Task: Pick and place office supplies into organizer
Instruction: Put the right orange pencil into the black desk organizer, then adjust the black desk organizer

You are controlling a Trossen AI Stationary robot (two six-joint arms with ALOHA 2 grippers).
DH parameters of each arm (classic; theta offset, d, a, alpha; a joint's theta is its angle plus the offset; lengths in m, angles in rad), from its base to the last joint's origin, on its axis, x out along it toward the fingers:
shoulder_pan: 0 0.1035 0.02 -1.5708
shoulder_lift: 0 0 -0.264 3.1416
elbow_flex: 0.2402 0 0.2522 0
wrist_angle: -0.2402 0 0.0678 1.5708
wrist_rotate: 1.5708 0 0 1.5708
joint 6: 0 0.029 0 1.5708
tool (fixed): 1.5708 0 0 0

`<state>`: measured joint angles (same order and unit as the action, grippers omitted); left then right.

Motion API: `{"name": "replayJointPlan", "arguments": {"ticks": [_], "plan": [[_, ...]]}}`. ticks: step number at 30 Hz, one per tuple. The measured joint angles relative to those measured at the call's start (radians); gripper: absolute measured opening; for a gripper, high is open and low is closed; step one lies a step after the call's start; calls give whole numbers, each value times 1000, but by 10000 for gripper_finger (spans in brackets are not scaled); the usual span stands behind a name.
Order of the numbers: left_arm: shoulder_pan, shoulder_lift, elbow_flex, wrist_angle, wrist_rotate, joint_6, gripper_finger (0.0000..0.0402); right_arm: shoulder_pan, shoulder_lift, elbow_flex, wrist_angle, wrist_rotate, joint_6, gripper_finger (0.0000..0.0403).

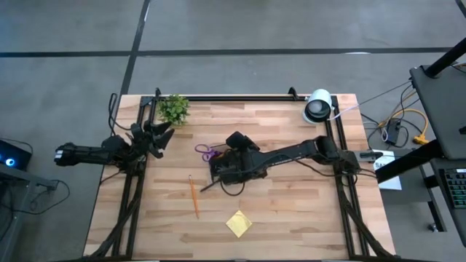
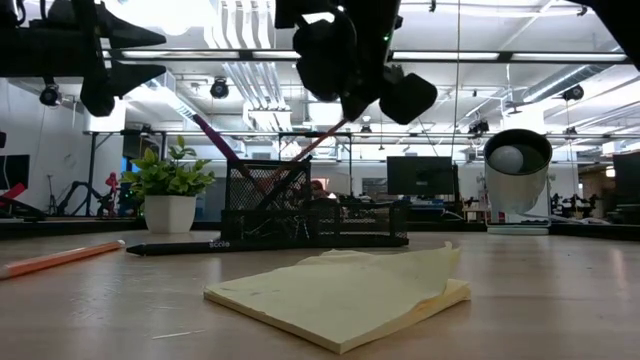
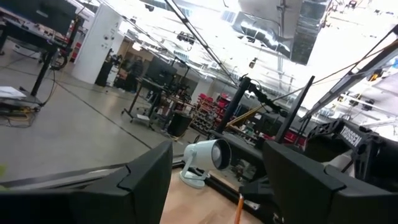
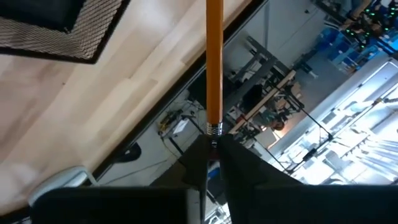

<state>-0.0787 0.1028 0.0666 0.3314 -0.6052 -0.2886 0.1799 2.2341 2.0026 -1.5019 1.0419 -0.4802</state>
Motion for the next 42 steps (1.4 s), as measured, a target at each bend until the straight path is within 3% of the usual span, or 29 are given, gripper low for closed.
{"name": "replayJointPlan", "arguments": {"ticks": [12,16,19,22,26,31,33,38,42], "plan": [[0,-1,-1,0,0,17,235,7,0,-26,142,84,-64,152],[0,-1,-2,1,0,15,235,28,-7,-6,112,85,-12,172],[0,-1,0,1,0,6,235,38,-41,24,35,40,131,177],[0,-2,7,12,1,-63,235,25,-96,79,-76,-220,368,176],[0,-2,7,61,1,-166,235,-31,-214,76,-10,-728,661,171],[0,-1,6,63,4,-329,235,-88,-290,-9,39,-1174,885,165],[0,4,5,62,25,-361,235,-70,-296,-61,62,-1271,889,164],[0,8,-10,52,112,-362,235,52,-297,-229,219,-1362,899,164],[0,13,-21,54,187,-363,235,157,-296,-385,478,-1380,1119,164]]}}
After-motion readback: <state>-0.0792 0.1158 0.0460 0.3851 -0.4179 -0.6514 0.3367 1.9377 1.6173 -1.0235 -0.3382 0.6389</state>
